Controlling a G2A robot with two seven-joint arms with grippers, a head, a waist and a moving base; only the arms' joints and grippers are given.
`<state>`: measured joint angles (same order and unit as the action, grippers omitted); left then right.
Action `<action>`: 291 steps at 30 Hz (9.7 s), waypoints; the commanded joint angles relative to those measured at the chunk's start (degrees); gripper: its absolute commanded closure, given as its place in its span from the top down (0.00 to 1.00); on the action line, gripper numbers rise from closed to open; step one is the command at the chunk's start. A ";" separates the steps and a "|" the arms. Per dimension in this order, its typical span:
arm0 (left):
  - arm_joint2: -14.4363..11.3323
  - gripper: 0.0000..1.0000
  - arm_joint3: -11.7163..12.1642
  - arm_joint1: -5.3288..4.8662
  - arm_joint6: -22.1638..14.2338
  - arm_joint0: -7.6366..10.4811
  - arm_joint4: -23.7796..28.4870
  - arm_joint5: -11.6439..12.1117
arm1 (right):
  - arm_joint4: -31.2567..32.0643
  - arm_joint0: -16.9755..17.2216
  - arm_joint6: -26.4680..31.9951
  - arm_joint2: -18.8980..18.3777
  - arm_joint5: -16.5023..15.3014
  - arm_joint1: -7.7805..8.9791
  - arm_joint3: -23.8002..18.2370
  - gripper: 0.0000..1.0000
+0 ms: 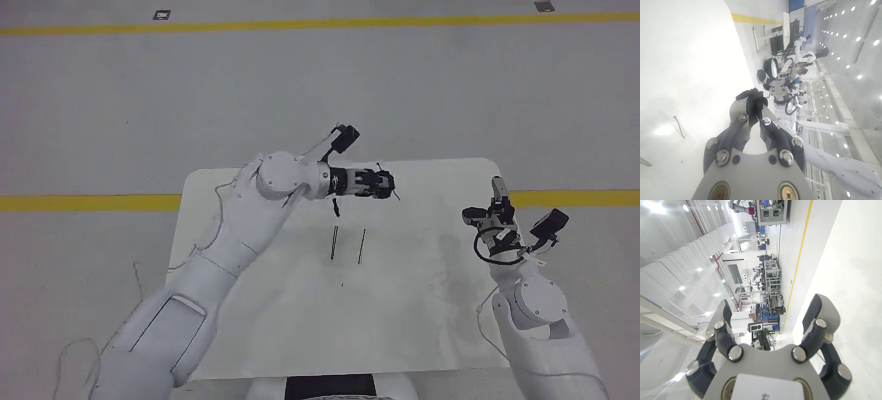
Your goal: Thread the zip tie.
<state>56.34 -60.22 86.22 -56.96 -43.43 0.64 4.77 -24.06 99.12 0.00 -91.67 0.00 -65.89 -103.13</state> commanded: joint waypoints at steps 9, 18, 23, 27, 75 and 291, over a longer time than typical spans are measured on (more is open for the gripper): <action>12.92 0.00 -10.79 -4.85 -7.78 -9.12 6.92 5.56 | 0.00 0.00 0.00 0.00 0.00 0.00 0.00 1.00; 23.75 0.00 -13.53 -8.06 -17.61 -15.58 20.82 9.07 | 0.00 0.00 0.00 0.00 0.00 0.00 0.00 1.00; 25.17 0.00 -12.70 -8.44 -21.34 -16.08 26.42 10.00 | 0.00 0.00 0.00 0.00 0.00 0.00 0.00 1.00; 25.17 0.00 -12.70 -8.44 -21.34 -16.08 26.42 10.00 | 0.00 0.00 0.00 0.00 0.00 0.00 0.00 1.00; 19.89 0.00 -5.51 -10.65 -22.68 -13.55 39.78 8.35 | 3.12 -11.95 21.65 10.38 -15.96 -1.12 7.44 1.00; 11.64 0.42 -25.81 -16.32 19.62 -26.46 11.22 14.71 | 16.00 -14.39 9.78 30.18 -12.19 -6.59 4.90 0.00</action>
<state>67.95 -86.04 69.80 -37.35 -69.81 11.97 19.48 -8.01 84.75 9.94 -61.57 -12.14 -72.43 -98.22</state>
